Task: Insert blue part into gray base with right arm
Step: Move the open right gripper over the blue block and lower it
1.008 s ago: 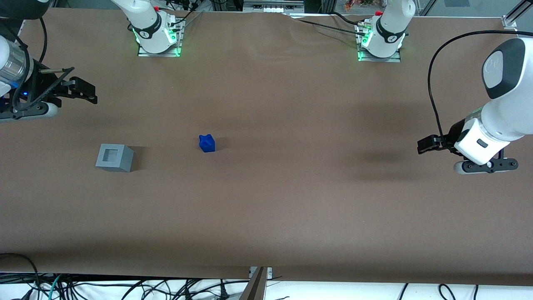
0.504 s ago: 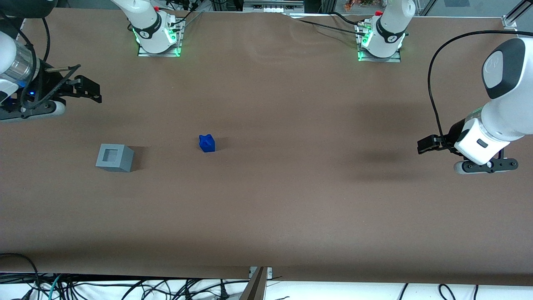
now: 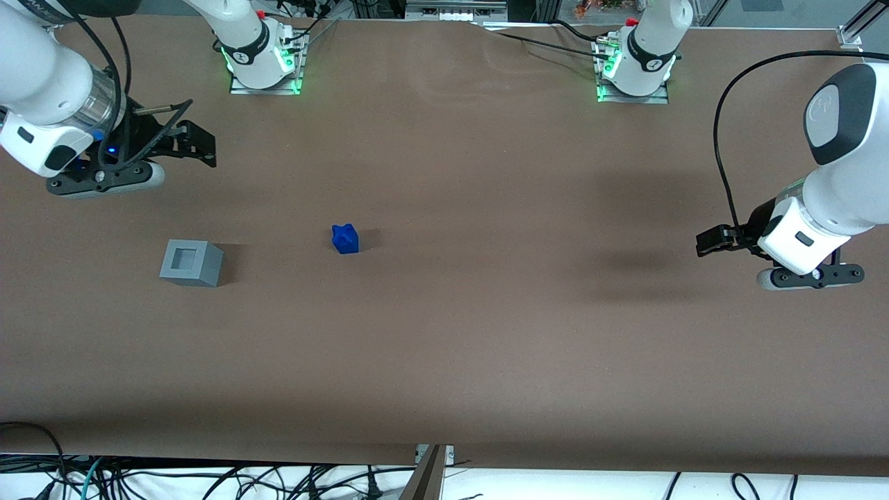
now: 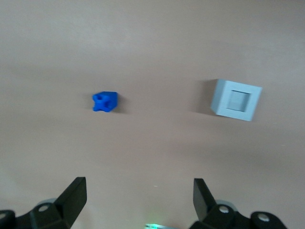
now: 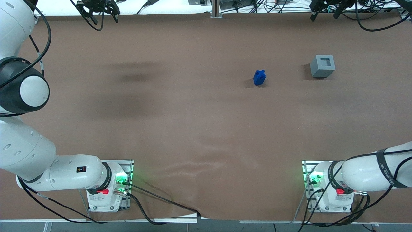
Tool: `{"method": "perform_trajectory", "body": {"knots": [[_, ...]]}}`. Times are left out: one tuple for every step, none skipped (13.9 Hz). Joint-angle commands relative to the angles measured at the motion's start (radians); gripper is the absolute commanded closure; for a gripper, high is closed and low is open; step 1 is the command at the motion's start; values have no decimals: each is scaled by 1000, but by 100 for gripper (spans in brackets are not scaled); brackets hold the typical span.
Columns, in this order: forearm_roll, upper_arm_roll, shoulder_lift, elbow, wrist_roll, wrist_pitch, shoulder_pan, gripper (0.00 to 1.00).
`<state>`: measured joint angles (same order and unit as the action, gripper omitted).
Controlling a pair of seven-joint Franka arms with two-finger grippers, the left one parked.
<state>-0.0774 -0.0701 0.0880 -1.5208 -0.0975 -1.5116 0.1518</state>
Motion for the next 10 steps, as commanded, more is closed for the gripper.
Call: {"method": "perform_trajectory", "body": {"knots": [[-38, -3, 7, 1, -102, -18, 38, 1], [-36, -5, 13, 1, -146, -27, 63, 1], [-28, -5, 19, 1, -195, -30, 89, 1], [-25, -4, 25, 1, -237, -39, 118, 1], [-24, -5, 36, 1, -260, -53, 142, 1], [-24, -5, 44, 2, -278, -56, 162, 1], [-25, -5, 53, 2, -284, -58, 178, 1], [-19, -5, 65, 4, -286, -58, 205, 1], [2, -4, 71, 5, -288, -59, 234, 1], [20, -5, 75, 5, -310, -71, 258, 1]]}}
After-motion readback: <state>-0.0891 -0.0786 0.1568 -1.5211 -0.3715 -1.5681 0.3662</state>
